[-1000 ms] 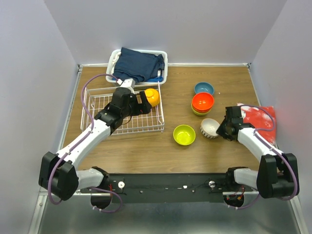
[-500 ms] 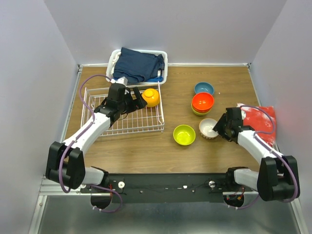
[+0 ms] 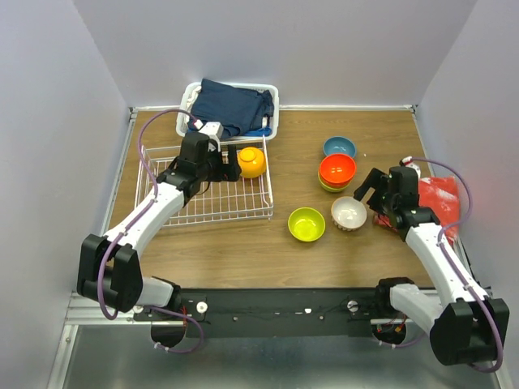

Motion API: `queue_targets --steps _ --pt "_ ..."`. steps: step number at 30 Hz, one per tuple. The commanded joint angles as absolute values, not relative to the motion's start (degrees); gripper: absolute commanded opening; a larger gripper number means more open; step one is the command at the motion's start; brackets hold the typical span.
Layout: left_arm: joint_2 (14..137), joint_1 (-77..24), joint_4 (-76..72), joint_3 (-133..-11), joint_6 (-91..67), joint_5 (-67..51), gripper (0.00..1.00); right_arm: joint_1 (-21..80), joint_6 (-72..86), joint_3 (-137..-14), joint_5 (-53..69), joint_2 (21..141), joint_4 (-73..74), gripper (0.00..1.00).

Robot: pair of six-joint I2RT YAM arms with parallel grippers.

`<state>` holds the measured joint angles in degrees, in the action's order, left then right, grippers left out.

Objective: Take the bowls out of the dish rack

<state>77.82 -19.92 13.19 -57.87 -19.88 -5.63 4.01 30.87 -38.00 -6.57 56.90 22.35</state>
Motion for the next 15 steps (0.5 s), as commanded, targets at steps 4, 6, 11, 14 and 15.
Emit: queue_targets --steps 4,6,11,14,15 --pt "79.18 -25.91 15.03 -62.13 8.48 2.89 0.99 3.96 25.67 -40.96 -4.57 53.09 24.87 1.00" --pt "79.80 -28.29 13.98 -62.05 12.99 7.44 0.99 4.04 25.49 -41.04 -4.13 52.74 24.96 1.00" --pt "83.58 -34.18 10.81 -61.79 27.74 12.56 0.99 4.04 24.96 -41.74 -3.69 52.38 25.22 1.00" --pt "86.65 -35.24 8.88 -62.14 31.63 14.85 0.99 3.96 24.88 -43.67 -4.39 52.12 26.63 1.00" --pt "87.18 -35.24 8.18 -62.05 33.29 15.03 0.99 3.96 24.70 -44.12 -4.48 51.95 26.80 1.00"
